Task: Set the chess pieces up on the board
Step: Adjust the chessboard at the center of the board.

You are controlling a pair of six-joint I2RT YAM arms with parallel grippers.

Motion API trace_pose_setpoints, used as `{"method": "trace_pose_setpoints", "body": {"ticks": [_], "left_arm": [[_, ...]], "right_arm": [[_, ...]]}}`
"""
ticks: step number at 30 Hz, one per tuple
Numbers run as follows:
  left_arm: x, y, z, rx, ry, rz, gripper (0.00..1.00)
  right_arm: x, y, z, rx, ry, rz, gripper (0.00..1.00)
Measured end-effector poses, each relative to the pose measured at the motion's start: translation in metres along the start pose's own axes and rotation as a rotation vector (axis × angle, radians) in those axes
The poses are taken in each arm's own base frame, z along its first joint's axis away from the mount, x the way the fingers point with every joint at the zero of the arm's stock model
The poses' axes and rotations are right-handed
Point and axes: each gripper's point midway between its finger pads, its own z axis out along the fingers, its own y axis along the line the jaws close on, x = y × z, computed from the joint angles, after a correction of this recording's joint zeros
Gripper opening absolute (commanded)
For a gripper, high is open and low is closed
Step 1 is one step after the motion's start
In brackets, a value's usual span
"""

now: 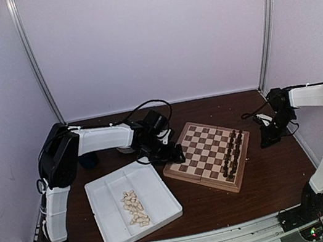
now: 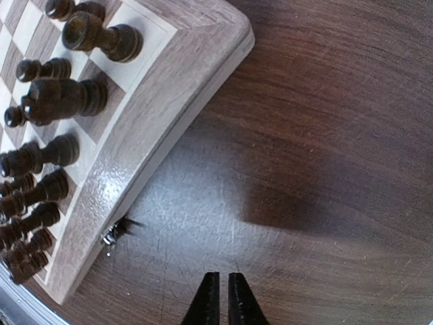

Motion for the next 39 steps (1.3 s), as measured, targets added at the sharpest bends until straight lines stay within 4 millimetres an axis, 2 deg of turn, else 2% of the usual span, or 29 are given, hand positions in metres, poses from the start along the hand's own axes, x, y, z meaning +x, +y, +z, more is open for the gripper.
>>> {"method": "trace_pose_setpoints", "body": {"ticks": [5, 14, 22, 31, 39], "left_arm": [[0.024, -0.019, 0.003, 0.009, 0.036, 0.041, 0.8], [0.057, -0.047, 0.006, 0.025, 0.083, 0.107, 0.8], [0.08, -0.072, 0.011, 0.049, 0.114, 0.202, 0.8], [0.093, -0.088, 0.01, 0.067, 0.141, 0.291, 0.8], [0.094, -0.107, 0.004, 0.086, 0.14, 0.373, 0.78]], "right_arm": [[-0.013, -0.006, 0.008, -0.003, 0.011, 0.025, 0.06], [-0.025, -0.014, 0.032, -0.019, 0.051, 0.064, 0.04], [-0.053, -0.014, 0.04, -0.048, 0.004, 0.08, 0.03], [-0.059, -0.015, 0.04, -0.054, -0.015, 0.093, 0.04], [-0.062, -0.019, 0.039, -0.05, -0.03, 0.101, 0.06]]}}
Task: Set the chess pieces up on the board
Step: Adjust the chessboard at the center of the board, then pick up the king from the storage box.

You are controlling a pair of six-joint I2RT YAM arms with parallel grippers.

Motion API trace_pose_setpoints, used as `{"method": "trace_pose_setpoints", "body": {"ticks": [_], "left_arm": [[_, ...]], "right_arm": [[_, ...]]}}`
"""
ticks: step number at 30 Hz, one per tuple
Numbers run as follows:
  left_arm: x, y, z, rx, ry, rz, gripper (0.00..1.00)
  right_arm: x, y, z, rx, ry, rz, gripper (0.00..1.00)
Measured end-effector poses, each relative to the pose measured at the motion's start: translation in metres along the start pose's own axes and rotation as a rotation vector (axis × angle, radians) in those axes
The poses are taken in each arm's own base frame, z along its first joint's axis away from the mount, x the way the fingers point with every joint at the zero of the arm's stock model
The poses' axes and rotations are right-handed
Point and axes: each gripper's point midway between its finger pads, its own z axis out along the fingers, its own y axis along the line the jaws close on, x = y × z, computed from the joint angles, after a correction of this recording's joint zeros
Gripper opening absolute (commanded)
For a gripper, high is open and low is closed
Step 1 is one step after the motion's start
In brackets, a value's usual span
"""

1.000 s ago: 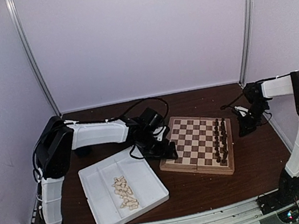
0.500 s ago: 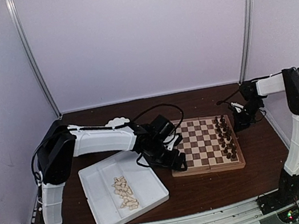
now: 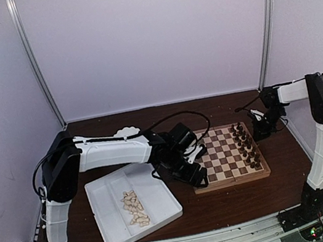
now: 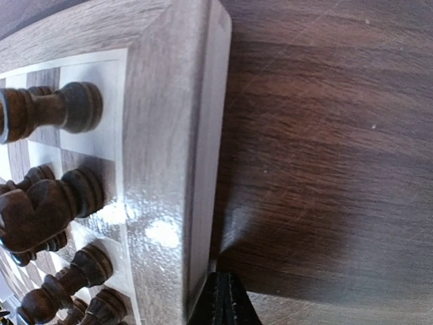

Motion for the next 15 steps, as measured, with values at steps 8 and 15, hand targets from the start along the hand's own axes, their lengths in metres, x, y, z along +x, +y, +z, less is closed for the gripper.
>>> {"method": "trace_pose_setpoints", "body": {"ticks": [8, 15], "left_arm": [[0.007, 0.006, -0.018, -0.096, 0.04, 0.083, 0.78], [-0.006, 0.005, -0.147, -0.283, -0.154, 0.163, 0.77]], "right_arm": [[-0.004, -0.012, -0.018, 0.013, -0.042, 0.03, 0.15], [-0.023, 0.015, -0.125, 0.081, -0.307, -0.126, 0.4]]}}
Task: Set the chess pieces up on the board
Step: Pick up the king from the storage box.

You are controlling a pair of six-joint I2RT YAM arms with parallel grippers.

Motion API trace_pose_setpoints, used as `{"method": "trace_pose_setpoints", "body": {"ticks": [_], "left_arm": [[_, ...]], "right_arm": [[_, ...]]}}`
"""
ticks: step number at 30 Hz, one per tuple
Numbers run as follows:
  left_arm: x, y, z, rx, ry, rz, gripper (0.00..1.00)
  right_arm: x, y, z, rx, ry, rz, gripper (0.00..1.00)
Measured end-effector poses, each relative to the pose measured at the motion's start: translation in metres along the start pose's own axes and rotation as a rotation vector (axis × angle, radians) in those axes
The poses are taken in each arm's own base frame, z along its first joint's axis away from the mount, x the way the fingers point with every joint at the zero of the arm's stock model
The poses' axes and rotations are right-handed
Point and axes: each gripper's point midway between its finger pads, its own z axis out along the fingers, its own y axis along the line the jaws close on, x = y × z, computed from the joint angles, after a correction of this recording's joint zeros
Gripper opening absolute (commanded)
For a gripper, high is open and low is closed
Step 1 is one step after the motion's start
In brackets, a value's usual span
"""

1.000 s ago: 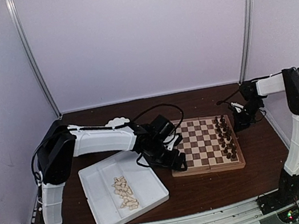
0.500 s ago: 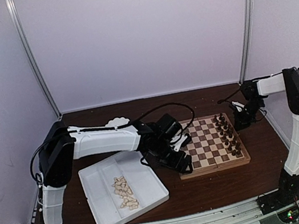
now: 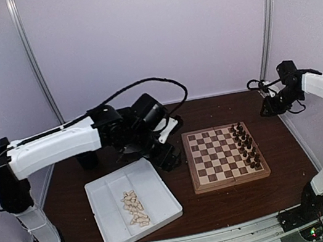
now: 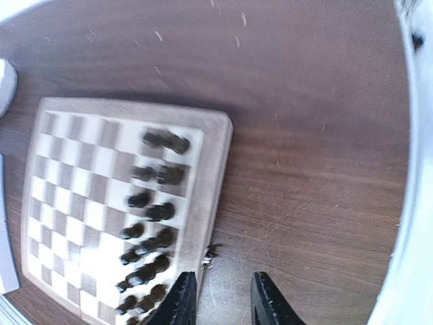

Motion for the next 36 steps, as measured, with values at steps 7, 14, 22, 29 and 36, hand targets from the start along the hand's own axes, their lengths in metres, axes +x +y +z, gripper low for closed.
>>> {"method": "trace_pose_setpoints", "body": {"ticks": [7, 14, 22, 29, 36], "left_arm": [[0.056, 0.072, -0.05, -0.227, 0.01, -0.118, 0.7], [0.164, 0.123, -0.034, -0.327, 0.198, -0.274, 0.73], [0.19, 0.172, -0.04, -0.308, 0.098, -0.514, 0.73], [0.171, 0.198, -0.033, -0.27, -0.004, -0.599, 0.73], [0.16, 0.207, -0.031, -0.238, -0.07, -0.65, 0.71]], "right_arm": [[-0.03, 0.093, -0.074, -0.116, -0.192, -0.392, 0.49], [0.041, 0.259, -0.064, -0.456, -0.036, -0.963, 0.47], [0.116, 0.386, -0.027, -0.638, 0.123, -1.377, 0.39], [0.152, 0.477, 0.016, -0.694, 0.123, -1.539, 0.38], [0.168, 0.521, 0.042, -0.673, 0.069, -1.621, 0.35]]}}
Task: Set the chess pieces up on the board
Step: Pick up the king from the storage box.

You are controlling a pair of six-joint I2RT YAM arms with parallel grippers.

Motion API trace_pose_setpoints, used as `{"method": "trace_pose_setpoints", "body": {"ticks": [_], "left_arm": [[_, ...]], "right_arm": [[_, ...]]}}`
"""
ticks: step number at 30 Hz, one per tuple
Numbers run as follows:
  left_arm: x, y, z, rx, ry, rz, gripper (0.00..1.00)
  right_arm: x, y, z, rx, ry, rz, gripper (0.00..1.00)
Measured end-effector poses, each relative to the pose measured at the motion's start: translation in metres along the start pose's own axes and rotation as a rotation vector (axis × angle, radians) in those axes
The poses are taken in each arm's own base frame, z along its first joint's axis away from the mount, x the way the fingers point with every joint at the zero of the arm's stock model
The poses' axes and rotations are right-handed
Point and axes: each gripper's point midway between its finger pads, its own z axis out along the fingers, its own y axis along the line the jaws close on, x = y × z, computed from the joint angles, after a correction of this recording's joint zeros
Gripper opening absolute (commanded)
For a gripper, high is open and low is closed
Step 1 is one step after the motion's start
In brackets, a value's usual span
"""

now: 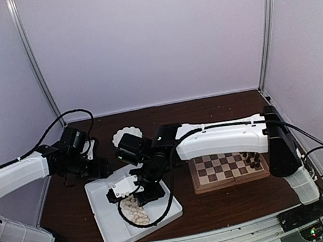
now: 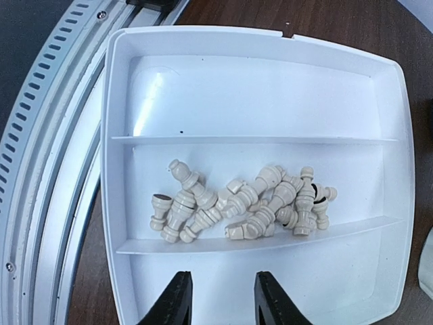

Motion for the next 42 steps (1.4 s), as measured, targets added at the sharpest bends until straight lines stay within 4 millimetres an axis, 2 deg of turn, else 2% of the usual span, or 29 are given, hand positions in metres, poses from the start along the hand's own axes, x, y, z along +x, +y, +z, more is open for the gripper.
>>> {"method": "trace_pose_setpoints", "body": {"ticks": [4, 7, 11, 20, 26, 31, 34, 39, 42], "left_arm": [[0.001, 0.0, -0.01, 0.014, -0.035, -0.023, 0.71], [-0.007, -0.003, -0.026, 0.034, -0.092, -0.029, 0.72], [-0.01, -0.004, -0.036, 0.046, -0.13, -0.033, 0.71], [0.009, 0.003, -0.026, 0.031, -0.084, -0.046, 0.72], [0.009, 0.002, -0.03, 0.036, -0.095, -0.048, 0.71], [0.013, 0.004, -0.03, 0.034, -0.09, -0.05, 0.72], [0.014, 0.004, -0.03, 0.032, -0.084, -0.05, 0.72], [0.015, 0.004, -0.03, 0.033, -0.08, -0.05, 0.72], [0.016, 0.004, -0.03, 0.032, -0.079, -0.05, 0.72]], "right_arm": [[-0.003, 0.002, 0.018, 0.006, 0.011, -0.005, 0.33], [-0.001, 0.005, 0.031, -0.004, 0.023, 0.006, 0.33], [-0.001, 0.003, 0.046, -0.007, 0.03, 0.027, 0.33], [0.002, -0.016, 0.064, 0.059, 0.066, 0.071, 0.37], [0.007, -0.014, 0.071, 0.064, 0.09, 0.075, 0.43], [0.007, -0.009, 0.075, 0.057, 0.097, 0.068, 0.44], [0.007, -0.009, 0.078, 0.059, 0.102, 0.066, 0.41], [0.004, -0.02, 0.089, 0.095, 0.106, 0.085, 0.37], [0.006, -0.024, 0.095, 0.109, 0.115, 0.098, 0.29]]}}
